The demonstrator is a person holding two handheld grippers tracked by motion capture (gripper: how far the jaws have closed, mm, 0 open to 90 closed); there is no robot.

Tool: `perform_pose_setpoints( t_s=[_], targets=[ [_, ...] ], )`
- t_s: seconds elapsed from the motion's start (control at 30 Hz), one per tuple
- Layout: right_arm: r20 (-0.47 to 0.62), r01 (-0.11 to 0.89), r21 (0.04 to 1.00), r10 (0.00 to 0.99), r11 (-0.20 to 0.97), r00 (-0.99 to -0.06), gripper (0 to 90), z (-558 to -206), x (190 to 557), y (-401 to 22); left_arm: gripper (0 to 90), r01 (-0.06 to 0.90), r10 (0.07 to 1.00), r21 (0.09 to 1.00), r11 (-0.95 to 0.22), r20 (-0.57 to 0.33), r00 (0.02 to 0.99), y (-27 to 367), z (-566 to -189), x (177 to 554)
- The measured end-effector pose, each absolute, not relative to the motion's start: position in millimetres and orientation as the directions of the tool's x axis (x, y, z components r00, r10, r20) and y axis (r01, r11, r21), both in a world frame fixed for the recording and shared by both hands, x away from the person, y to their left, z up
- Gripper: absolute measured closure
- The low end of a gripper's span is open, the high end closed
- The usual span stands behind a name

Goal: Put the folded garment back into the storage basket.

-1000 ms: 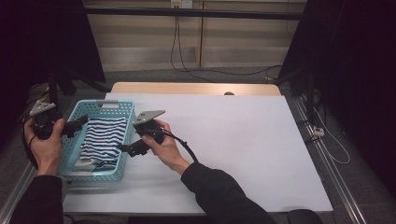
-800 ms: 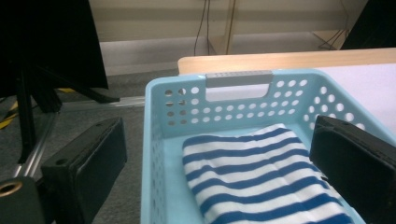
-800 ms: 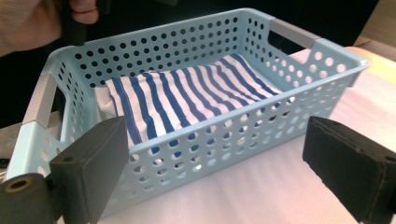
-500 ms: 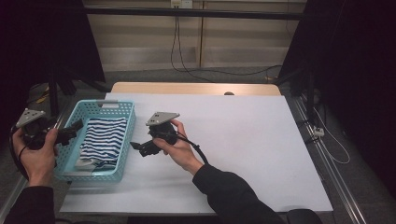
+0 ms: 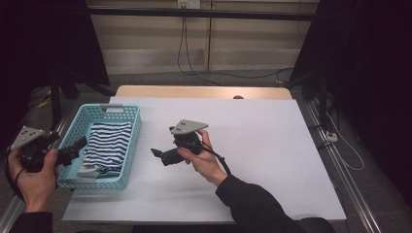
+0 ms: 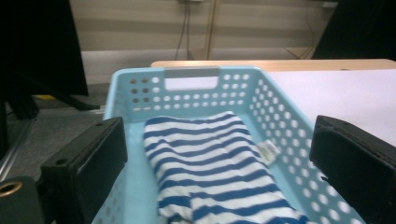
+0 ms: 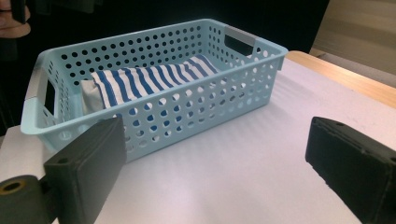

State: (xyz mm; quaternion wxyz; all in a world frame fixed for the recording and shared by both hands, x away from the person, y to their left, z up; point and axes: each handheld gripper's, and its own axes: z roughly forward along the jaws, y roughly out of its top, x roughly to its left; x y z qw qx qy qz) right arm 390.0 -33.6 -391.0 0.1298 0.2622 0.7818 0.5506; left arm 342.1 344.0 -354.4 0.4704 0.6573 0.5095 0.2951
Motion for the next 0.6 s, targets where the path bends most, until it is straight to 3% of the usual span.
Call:
perform_pose_setpoints(
  t_s=[0.33, 0.6],
  targets=[
    [0.095, 0.283, 0.929, 0.585, 0.239, -0.805, 5.0, -396, 377, -66, 4.1, 0.381, 0.937, 0.924, -0.040, -0.098, 0.335, 316, -355, 321],
    [0.104, 0.298, 0.933, 0.640, 0.202, -0.761, 3.7, -399, 367, -98, 4.0, 0.350, 0.909, 0.932, -0.092, -0.065, 0.411, 286, -356, 313]
  ],
)
